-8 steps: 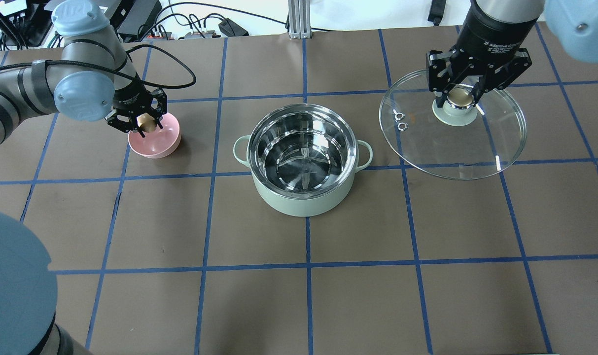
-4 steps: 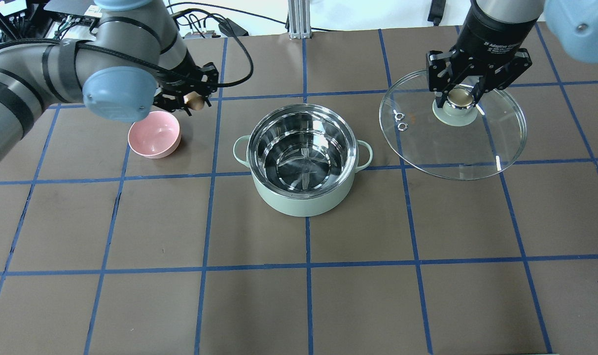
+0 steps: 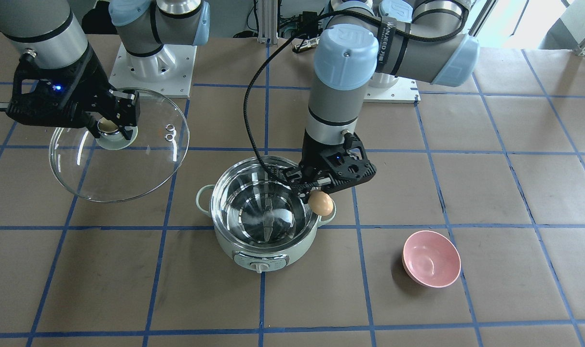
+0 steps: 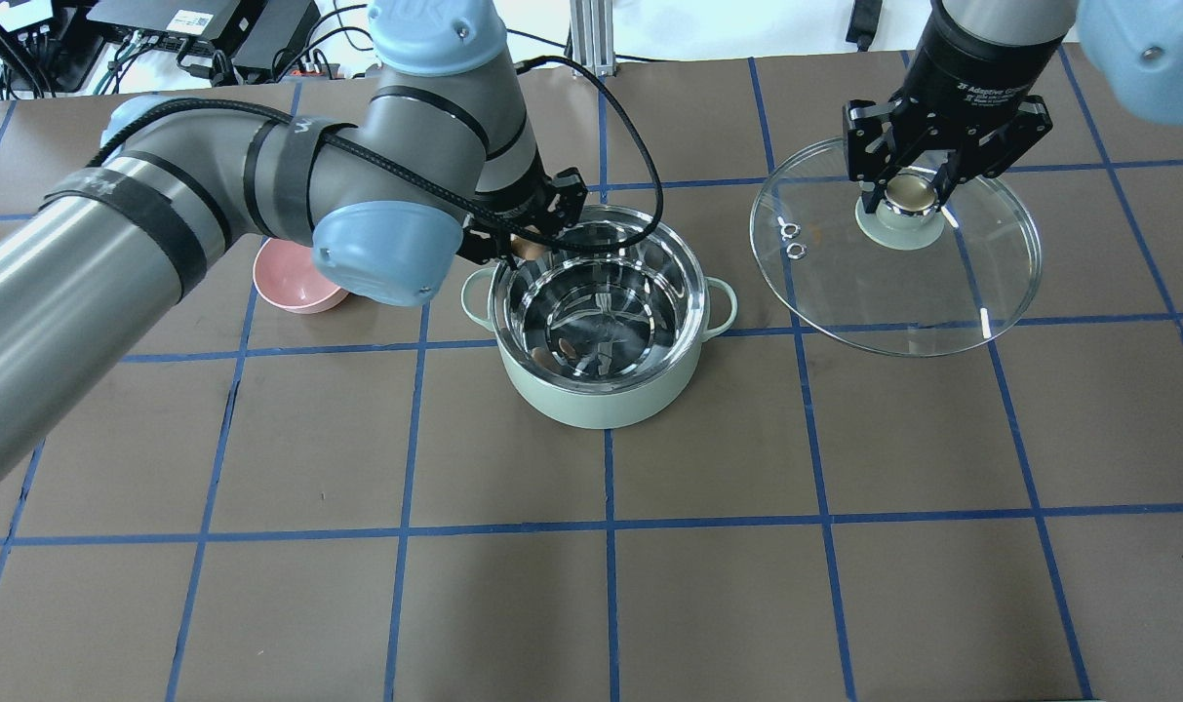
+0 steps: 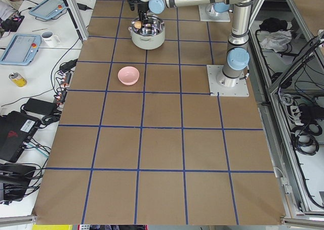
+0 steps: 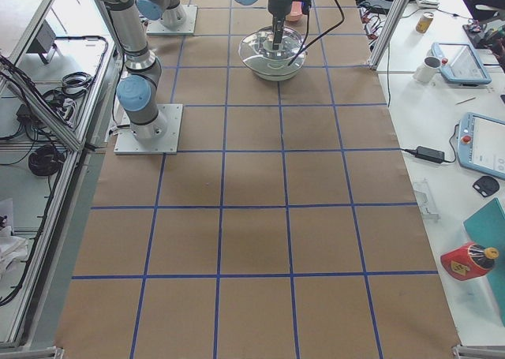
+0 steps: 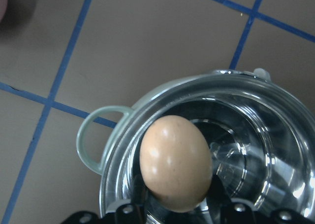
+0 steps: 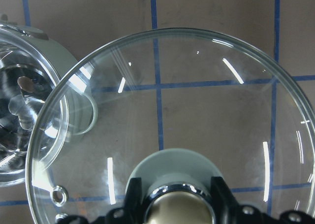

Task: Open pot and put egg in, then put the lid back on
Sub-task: 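Lift the egg from the bowl with the left gripper and carry it over the pot, then lower the egg into the pot and open the left gripper, then withdraw the left gripper while the right gripper carries the lid back over the pot, then lower the glass lid onto the pot with the right gripper and release the knob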

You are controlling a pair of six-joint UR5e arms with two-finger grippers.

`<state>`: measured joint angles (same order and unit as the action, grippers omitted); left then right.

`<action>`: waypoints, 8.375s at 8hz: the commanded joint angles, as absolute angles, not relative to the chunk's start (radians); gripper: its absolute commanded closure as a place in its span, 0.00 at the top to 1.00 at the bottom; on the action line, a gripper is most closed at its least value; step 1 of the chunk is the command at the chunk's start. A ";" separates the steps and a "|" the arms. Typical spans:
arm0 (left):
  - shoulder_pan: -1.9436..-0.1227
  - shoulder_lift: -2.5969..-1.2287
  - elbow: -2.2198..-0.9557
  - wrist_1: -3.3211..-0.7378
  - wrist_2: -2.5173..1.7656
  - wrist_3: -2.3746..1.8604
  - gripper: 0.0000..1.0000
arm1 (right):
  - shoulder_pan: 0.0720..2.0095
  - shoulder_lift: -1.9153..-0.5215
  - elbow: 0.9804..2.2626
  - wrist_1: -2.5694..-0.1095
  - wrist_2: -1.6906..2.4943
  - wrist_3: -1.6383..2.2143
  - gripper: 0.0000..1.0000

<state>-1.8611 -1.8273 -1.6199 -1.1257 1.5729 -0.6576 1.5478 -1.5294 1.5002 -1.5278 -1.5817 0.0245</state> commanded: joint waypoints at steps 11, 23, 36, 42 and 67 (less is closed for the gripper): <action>-1.916 -2.046 -1.628 -1.060 1.451 -0.663 0.00 | 1.548 -1.529 1.503 -1.528 -1.582 0.025 0.29; -1.916 -2.065 -1.631 -1.058 1.448 -0.663 0.54 | 1.548 -1.529 1.503 -1.529 -1.580 0.025 0.29; -1.754 -1.795 -1.539 -1.245 1.537 -0.271 1.00 | 1.615 -1.505 1.502 -1.571 -1.580 0.064 0.30; -1.733 -1.658 -1.557 -1.351 1.692 -0.149 1.00 | 1.785 -1.369 1.456 -1.715 -1.580 0.295 0.30; -1.612 -1.658 -1.560 -1.459 1.592 0.009 1.00 | 1.959 -1.167 1.448 -1.907 -1.569 0.492 0.29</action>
<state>-1.6133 -1.6559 -1.5601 -1.4612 1.5926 0.0092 1.9589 -1.1683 1.4473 -1.9140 -1.5757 0.4945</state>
